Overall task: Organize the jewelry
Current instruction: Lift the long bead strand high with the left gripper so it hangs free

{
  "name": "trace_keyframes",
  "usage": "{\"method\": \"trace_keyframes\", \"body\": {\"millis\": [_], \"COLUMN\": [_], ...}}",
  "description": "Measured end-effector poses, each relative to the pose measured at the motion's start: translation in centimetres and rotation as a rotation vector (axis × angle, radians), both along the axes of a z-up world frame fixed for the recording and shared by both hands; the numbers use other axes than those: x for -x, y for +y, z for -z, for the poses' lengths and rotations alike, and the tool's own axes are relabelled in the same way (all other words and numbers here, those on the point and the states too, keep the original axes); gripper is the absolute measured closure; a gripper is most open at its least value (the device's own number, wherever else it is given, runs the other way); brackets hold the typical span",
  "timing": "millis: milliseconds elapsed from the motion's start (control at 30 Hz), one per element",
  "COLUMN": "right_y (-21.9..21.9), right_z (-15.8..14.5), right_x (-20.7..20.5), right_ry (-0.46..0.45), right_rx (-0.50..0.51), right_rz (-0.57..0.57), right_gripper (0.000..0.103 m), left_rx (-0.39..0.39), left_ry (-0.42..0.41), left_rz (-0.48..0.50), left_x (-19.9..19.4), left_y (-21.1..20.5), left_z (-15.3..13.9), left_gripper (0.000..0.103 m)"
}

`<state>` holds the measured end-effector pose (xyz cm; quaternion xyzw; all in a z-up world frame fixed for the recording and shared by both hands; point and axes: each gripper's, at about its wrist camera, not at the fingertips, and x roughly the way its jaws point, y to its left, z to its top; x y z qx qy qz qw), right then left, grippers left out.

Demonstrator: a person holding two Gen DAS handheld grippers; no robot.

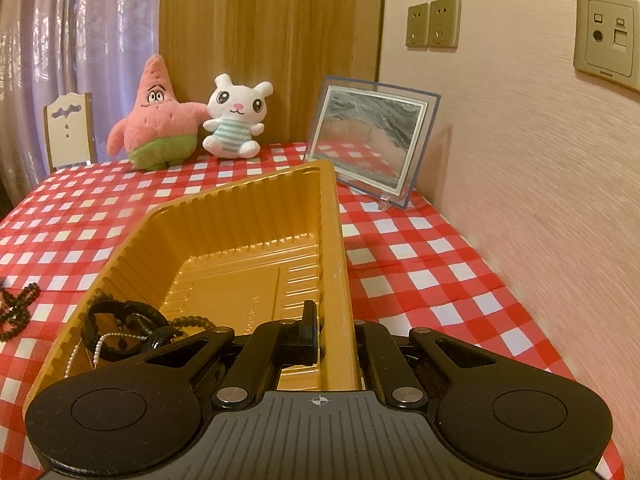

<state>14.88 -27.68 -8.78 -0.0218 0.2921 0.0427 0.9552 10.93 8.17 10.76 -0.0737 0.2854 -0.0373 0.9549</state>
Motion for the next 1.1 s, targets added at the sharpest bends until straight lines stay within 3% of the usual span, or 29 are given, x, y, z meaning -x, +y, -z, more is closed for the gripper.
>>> {"method": "trace_keyframes", "body": {"millis": [600,933,1100], "right_y": [-0.2,-0.1,-0.2], "right_z": [0.0,-0.1,-0.1], "right_x": [-0.1,-0.1,-0.1], "right_ry": [-0.007,-0.007,-0.01], "right_rx": [-0.021,-0.034,-0.042], "right_rz": [-0.006,-0.008,-0.008], "right_gripper": [0.099,0.099,0.099], "left_rx": [0.007,-0.02,0.002], "left_ry": [-0.169,-0.314,-0.379], "left_rz": [0.169,0.268,0.341], "left_x": [-0.9,-1.6,-1.8], "left_y": [-4.6,-7.2,-9.7], "left_z": [-8.5,-15.3,-17.6], "left_gripper": [0.097,0.097,0.097]}}
